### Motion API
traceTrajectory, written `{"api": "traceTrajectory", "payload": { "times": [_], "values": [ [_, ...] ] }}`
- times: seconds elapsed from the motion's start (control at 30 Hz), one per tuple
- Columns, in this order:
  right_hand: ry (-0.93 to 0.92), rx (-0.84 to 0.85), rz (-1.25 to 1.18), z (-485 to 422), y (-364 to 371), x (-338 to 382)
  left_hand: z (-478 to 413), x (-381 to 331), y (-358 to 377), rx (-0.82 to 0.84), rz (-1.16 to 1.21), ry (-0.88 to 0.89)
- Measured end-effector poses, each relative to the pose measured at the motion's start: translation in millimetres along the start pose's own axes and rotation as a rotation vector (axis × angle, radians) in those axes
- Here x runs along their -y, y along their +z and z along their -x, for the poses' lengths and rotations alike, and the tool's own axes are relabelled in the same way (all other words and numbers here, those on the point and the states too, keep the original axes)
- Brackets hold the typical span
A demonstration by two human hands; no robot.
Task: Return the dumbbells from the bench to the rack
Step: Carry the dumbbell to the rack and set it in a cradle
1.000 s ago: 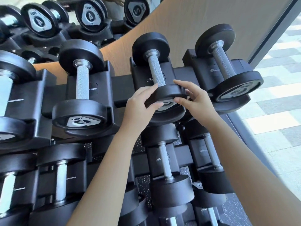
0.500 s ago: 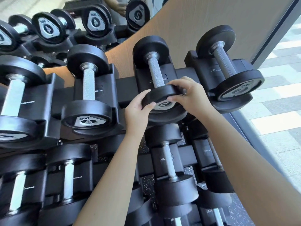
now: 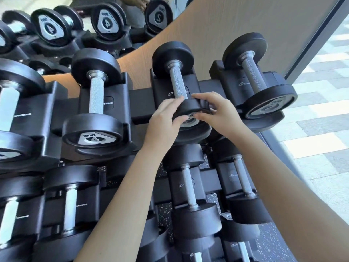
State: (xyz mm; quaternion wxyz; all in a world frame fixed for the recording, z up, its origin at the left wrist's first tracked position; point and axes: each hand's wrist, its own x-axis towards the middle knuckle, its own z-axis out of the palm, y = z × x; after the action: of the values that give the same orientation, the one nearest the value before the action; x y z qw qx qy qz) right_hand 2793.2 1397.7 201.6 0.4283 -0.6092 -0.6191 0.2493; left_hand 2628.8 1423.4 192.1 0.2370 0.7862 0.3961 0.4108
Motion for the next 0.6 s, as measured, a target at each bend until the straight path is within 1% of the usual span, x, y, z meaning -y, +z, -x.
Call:
{"api": "traceTrajectory", "payload": {
  "times": [0.07,0.2,0.27,0.33,0.4,0.6],
  "values": [
    [0.021,-0.024,-0.115,2.9,2.8,-8.2,-1.5,0.5,2.6,-0.04,-0.007,0.01],
    [0.136,-0.034,-0.462,7.7,16.5,-22.4,2.2,6.2,2.6,-0.108,0.03,0.016],
    [0.194,-0.033,-0.605,9.6,24.0,-29.3,2.9,8.2,0.6,-0.115,0.061,-0.011],
    [0.225,-0.031,-0.693,9.4,27.7,-33.2,2.5,9.9,-1.1,-0.108,0.088,-0.055],
    [0.228,-0.032,-0.687,6.6,27.0,-34.1,2.8,10.3,-1.8,-0.11,0.128,-0.091],
    [0.181,-0.025,-0.5,0.4,20.5,-26.5,12.2,18.4,-1.0,-0.116,0.344,-0.228]
  ]
}}
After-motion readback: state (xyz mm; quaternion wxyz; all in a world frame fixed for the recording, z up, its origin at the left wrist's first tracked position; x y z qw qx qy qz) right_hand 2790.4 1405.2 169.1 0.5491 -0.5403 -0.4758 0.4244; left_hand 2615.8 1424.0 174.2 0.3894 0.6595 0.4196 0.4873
